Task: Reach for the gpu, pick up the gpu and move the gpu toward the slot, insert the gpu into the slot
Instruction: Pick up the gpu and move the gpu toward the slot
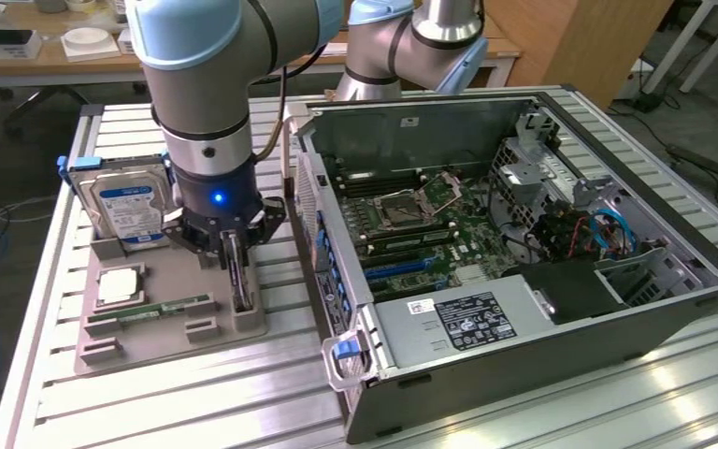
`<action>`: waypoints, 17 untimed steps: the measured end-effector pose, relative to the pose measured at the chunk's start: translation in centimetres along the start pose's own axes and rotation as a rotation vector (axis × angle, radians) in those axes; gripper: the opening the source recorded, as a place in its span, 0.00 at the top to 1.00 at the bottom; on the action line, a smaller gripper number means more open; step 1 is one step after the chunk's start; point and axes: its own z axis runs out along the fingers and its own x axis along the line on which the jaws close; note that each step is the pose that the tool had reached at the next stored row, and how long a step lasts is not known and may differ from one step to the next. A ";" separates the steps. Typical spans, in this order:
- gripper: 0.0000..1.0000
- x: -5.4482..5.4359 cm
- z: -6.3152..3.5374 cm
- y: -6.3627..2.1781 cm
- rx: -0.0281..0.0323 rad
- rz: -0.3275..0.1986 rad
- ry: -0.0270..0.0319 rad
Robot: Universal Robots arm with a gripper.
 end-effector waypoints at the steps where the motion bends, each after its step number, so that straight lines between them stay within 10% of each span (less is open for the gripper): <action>1: 0.67 0.0 0.00 0.00 0.0001 0.000 0.0000; 17: 0.74 0.0 0.04 0.00 0.0001 0.000 0.0001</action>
